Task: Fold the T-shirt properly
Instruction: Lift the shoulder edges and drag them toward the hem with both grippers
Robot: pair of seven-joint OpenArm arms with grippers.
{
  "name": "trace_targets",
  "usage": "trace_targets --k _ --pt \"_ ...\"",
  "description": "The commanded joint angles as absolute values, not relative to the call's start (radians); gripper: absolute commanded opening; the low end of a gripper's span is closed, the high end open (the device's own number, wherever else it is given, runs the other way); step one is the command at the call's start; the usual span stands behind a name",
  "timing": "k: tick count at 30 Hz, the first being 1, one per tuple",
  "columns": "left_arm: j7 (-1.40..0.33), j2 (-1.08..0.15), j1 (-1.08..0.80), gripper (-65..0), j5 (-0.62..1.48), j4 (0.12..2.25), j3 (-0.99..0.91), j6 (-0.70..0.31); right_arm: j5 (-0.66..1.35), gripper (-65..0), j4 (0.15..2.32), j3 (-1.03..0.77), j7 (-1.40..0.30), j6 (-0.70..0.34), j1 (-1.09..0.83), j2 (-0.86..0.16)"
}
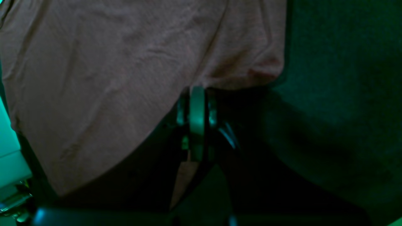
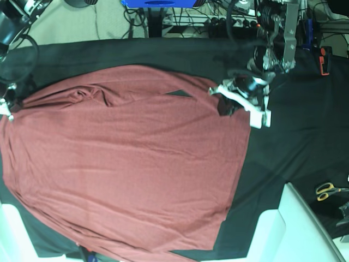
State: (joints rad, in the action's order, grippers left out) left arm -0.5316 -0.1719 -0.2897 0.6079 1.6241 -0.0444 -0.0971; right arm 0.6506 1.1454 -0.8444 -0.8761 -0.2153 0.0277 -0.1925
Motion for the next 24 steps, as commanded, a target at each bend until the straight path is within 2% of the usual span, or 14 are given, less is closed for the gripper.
trace_targets --k 1,6,10,16,24 --pt "-0.518 -0.174 -0.272 -65.0 0.618 1.643 -0.045 -0.088 0.668 -64.8 1.162 -0.846 -0.863 -0.217 0.050 -0.211" --pt "-0.516 -0.174 -0.211 -65.0 0.618 1.638 -0.045 -0.018 0.667 -64.8 1.159 -0.845 -0.885 -0.217 0.090 -0.211" --pt "-0.516 -0.174 -0.166 -65.0 0.618 1.635 -0.045 -0.018 0.665 -64.8 1.121 -0.845 -0.895 -0.216 0.130 -0.211" --pt "-0.516 -0.174 -0.125 -65.0 0.618 1.627 -0.045 -0.016 0.618 -64.8 1.061 -0.845 -0.888 -0.160 0.174 -0.225" --pt "-0.513 -0.173 -0.105 -65.0 0.618 1.583 -0.047 -0.016 0.472 -64.8 1.012 -0.846 -0.878 -0.159 0.265 -0.226"
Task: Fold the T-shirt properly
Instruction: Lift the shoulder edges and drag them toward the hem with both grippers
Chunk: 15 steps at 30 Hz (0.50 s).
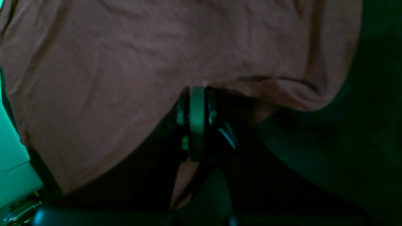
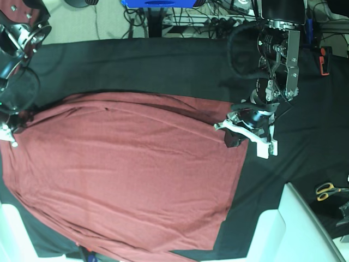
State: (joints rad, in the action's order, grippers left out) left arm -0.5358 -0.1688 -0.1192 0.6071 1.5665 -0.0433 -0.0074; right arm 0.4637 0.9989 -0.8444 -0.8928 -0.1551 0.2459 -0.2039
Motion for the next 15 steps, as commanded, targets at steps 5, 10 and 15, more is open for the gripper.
trace_targets --k 5,10,15 --pt "-0.512 -0.173 -0.097 -65.0 0.618 1.581 -0.047 -0.016 0.441 -64.8 1.010 -0.846 -0.840 -0.156 0.285 -0.225" --pt "-0.510 -0.173 -0.070 -65.0 0.618 1.546 -0.047 -0.015 0.441 -64.8 0.932 -0.846 -0.839 -0.154 0.306 -0.252" --pt "-0.509 -0.160 -0.050 -65.0 0.618 1.534 -0.094 -0.015 0.440 -64.8 0.840 -0.846 -0.800 -0.154 0.315 -0.280"
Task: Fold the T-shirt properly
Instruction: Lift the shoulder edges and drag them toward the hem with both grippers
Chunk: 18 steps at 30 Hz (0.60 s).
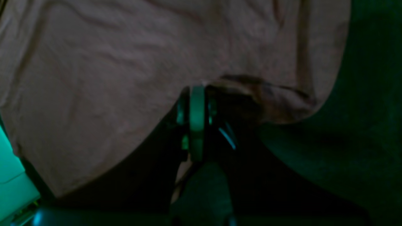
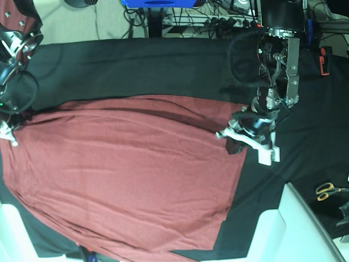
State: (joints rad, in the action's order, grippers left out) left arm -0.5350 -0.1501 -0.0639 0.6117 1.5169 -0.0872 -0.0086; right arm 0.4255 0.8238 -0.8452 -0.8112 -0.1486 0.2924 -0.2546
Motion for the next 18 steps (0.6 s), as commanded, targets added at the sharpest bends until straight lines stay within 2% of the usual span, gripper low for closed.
trace_targets --k 1,5,14,18 --pt "-0.509 -0.142 -0.048 -65.0 0.618 1.534 -0.124 -0.015 0.440 -64.8 0.831 -0.846 -0.797 -0.154 0.315 -0.283" --pt "-0.515 -0.108 -0.027 -65.0 0.611 1.518 -0.211 -0.016 0.440 -64.8 0.822 -0.846 -0.802 -0.154 0.315 -0.294" --pt "-0.507 -0.107 0.018 -65.0 0.611 1.425 -0.137 -0.016 0.440 -64.8 0.822 -0.839 -0.803 -0.154 0.343 -0.298" --pt "-0.507 -0.093 0.036 -65.0 0.610 1.425 -0.148 -0.016 0.440 -64.8 0.822 -0.728 -0.797 -0.154 0.355 -0.300"
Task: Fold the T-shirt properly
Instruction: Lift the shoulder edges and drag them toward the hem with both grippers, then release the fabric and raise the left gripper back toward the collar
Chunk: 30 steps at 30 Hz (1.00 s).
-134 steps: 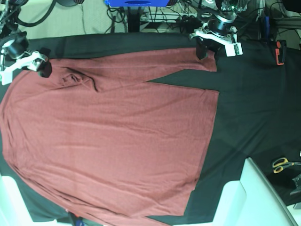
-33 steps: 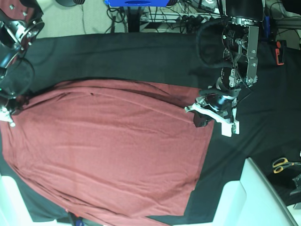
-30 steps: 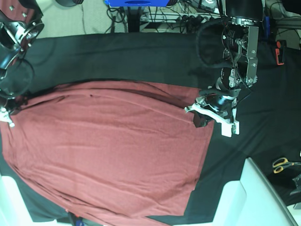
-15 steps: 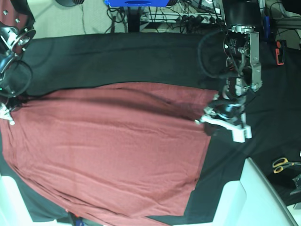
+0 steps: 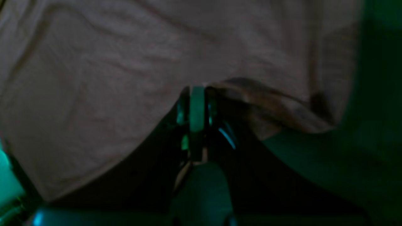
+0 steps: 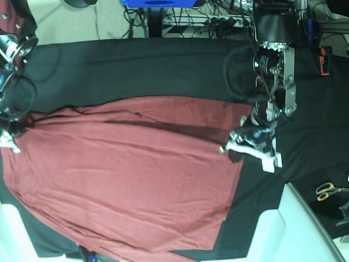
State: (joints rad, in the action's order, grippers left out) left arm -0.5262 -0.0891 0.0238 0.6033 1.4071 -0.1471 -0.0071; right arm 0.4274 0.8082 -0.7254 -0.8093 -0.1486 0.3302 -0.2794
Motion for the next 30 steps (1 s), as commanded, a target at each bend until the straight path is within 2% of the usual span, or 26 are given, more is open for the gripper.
trace_targets --k 1,3,8,12,15,17,19,21,25,30 --pt "-0.507 -0.093 0.038 -65.0 0.610 1.425 -0.148 -0.016 0.440 -64.8 0.820 -0.716 -0.797 -0.154 0.366 -0.300" --pt "-0.507 -0.093 0.058 -65.0 0.610 1.425 -0.143 -0.016 0.440 -64.8 0.820 -0.713 -0.797 -0.148 0.375 -0.298" --pt "-0.507 -0.093 0.087 -65.0 0.611 1.353 -0.145 -0.016 0.447 -64.8 0.820 -0.713 -0.797 -0.048 0.380 -0.297" --pt "-0.507 -0.093 0.111 -65.0 0.613 1.296 -0.140 -0.018 0.449 -64.2 0.820 -0.713 -0.797 -0.035 0.378 -0.297" --pt "-0.509 -0.093 0.139 -65.0 0.615 1.271 -0.139 -0.022 0.449 -53.7 0.820 -0.714 -0.797 -0.035 0.377 -0.295" --pt "-0.512 -0.094 0.150 -65.0 0.616 1.270 -0.139 -0.022 0.449 -41.3 0.820 -0.714 -0.797 -0.035 0.375 -0.295" --pt "-0.510 -0.096 0.154 -57.6 0.618 1.276 -0.139 -0.022 0.450 -30.6 0.829 -0.716 -0.796 -0.041 0.374 -0.294" --pt "-0.510 -0.096 0.159 -50.0 0.619 1.293 -0.143 -0.024 0.450 -25.2 0.832 -0.716 -0.780 -0.047 0.374 -0.294" --pt "-0.513 -0.102 0.159 -42.1 0.619 1.357 -0.148 -0.027 0.450 -25.4 0.915 -0.803 -0.728 -0.136 0.334 -0.291" --pt "-0.515 -0.131 0.108 -38.7 0.619 1.474 -0.150 -0.113 0.450 -25.4 1.012 -0.980 -0.748 -0.171 0.282 -0.252"
